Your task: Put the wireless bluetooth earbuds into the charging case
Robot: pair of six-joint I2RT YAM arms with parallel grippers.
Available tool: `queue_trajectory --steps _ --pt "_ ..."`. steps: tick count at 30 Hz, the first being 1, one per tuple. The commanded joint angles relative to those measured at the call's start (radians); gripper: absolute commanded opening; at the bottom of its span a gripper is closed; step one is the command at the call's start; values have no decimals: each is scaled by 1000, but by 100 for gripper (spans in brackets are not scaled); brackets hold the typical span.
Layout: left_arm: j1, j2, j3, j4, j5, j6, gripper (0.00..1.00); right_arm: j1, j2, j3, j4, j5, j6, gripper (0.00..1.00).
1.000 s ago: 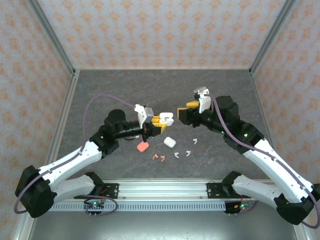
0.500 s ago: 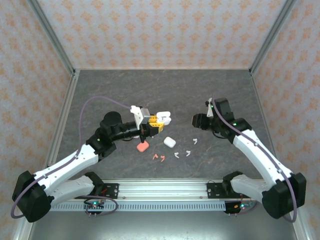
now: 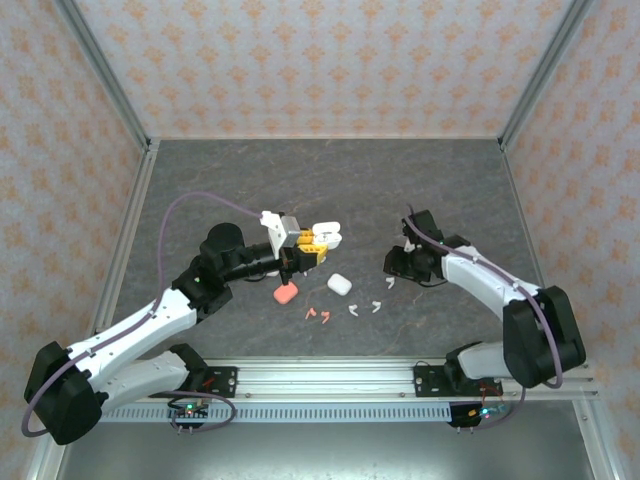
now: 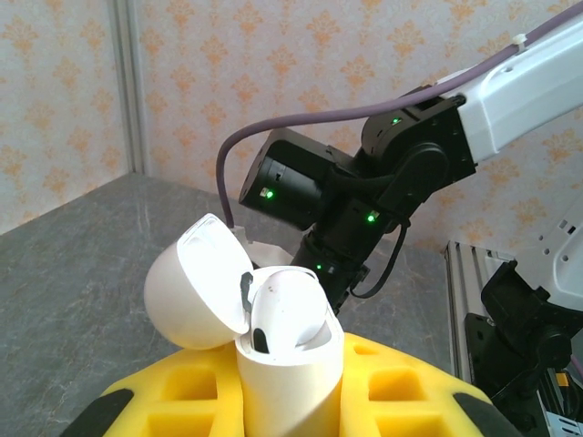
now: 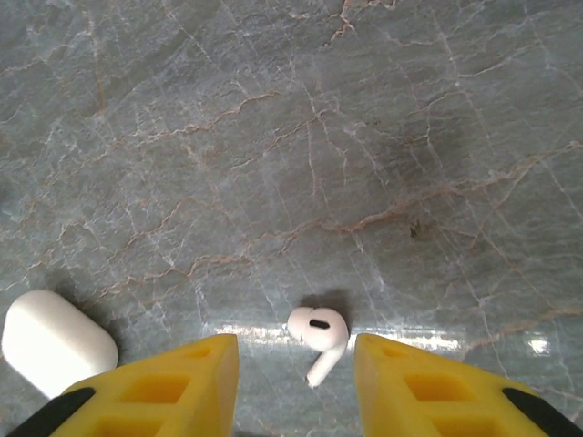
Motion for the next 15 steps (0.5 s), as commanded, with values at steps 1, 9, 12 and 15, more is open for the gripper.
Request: queue_trajectory --steps 1,9,12,15 --pt "-5 -12 -6 6 -8 22 0 -8 41 -16 31 10 14 37" --pt "-5 -10 -8 -1 -12 28 0 -7 100 -12 23 4 6 37" --pt "-5 -9 -8 -4 -13 29 0 -7 119 -12 19 -16 2 37" --pt "-5 -9 -8 -6 -15 29 0 -8 137 -7 13 -27 -4 37"
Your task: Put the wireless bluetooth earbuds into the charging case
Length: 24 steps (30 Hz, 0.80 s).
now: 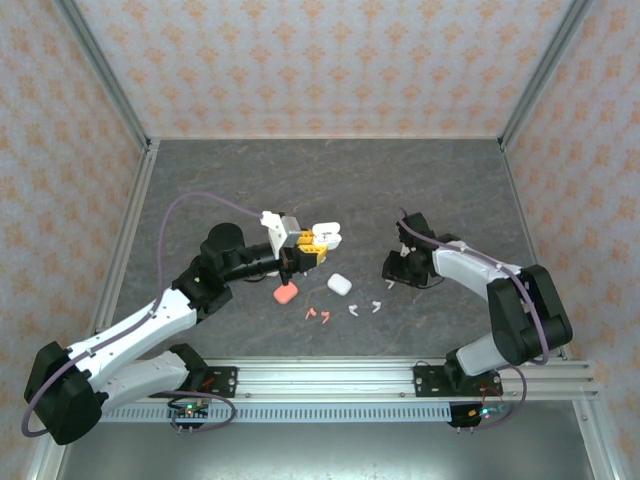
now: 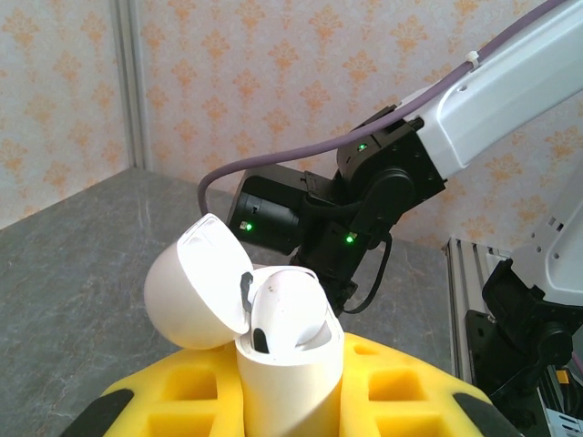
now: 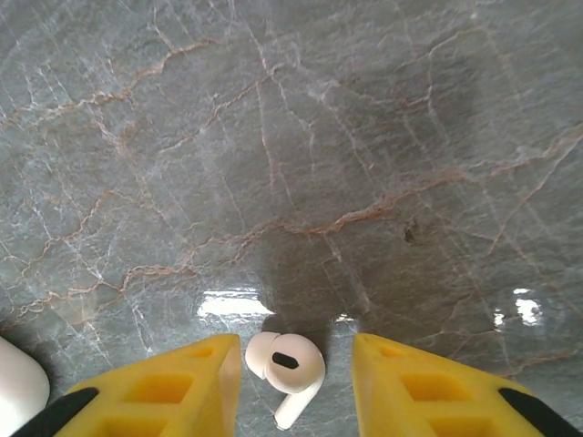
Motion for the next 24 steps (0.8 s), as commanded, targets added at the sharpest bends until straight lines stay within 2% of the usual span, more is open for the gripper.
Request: queue_trajectory --steps 1,10,18,24 --pt "-5 -9 -9 5 -13 29 0 -8 25 -5 -5 -15 -9 36" --pt "-5 -8 -12 5 -17 29 0 -7 70 5 -6 -35 -20 35" --pt "-5 -9 -12 4 -21 31 0 -8 74 15 -7 -60 -31 23" --pt "-5 -10 -12 4 -22 31 0 -8 17 16 0 -55 -46 21"
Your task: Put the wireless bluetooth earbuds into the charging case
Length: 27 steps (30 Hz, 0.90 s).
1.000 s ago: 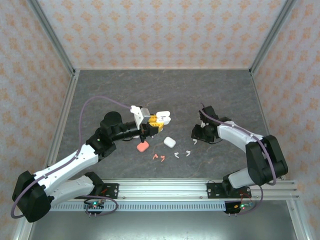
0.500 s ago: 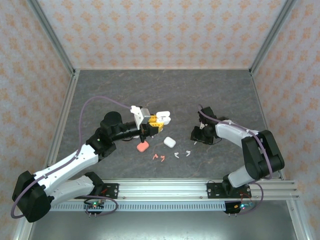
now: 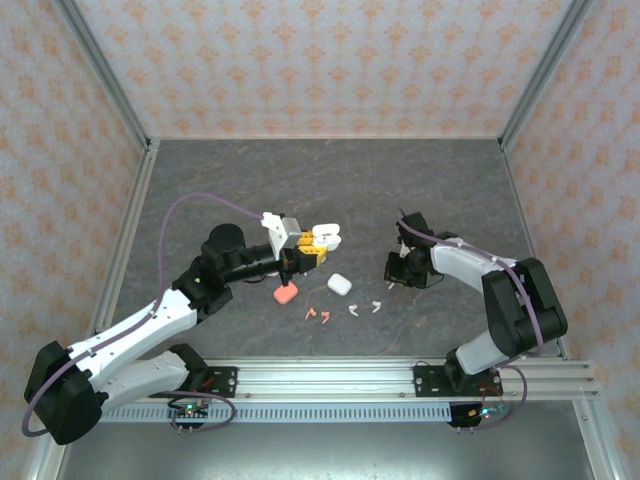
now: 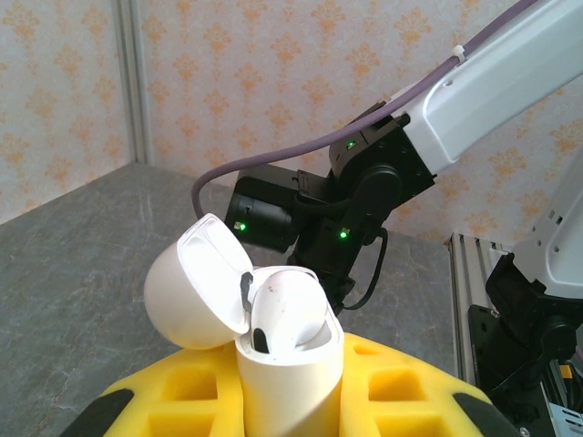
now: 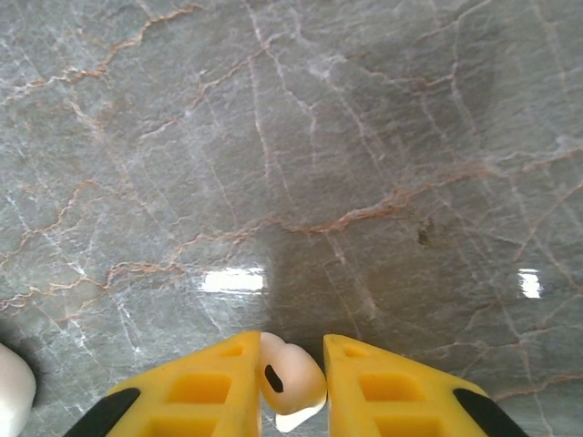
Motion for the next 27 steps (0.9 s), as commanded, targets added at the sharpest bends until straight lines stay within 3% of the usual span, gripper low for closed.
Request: queue_trajectory --steps 1,18,27 --pt "-5 -10 -5 8 -20 23 0 5 -39 1 14 -11 -22 20" --pt "-5 68 -4 154 -5 -75 0 79 -566 42 194 -75 -197 20" --pt "-5 112 17 191 44 -117 0 206 -621 155 283 -165 -317 20"
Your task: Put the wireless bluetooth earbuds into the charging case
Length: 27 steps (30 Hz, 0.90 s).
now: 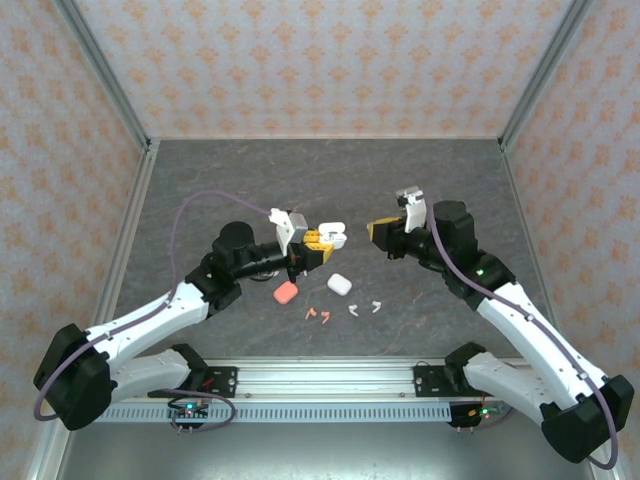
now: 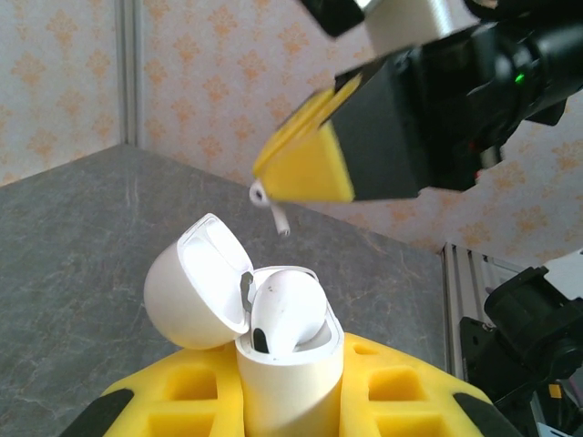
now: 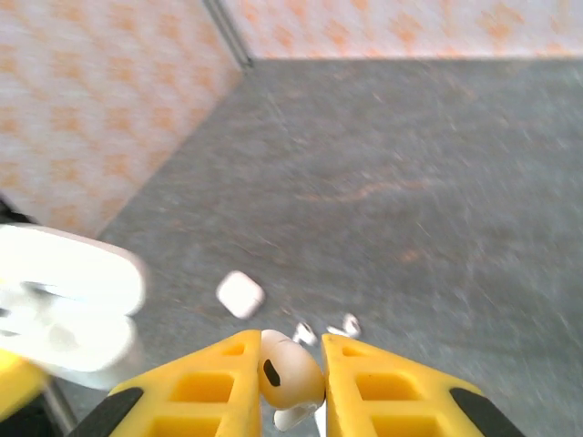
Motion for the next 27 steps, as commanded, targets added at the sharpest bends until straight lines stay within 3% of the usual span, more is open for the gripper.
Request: queue_trajectory --steps 1,9,27 --pt "-5 9 31 76 45 -28 0 50 -13 52 86 -69 -74 20" --pt "-5 5 36 83 72 -35 0 152 24 93 119 -69 -132 20" --pt "-5 0 31 115 74 -58 0 163 33 50 73 -61 -148 20"
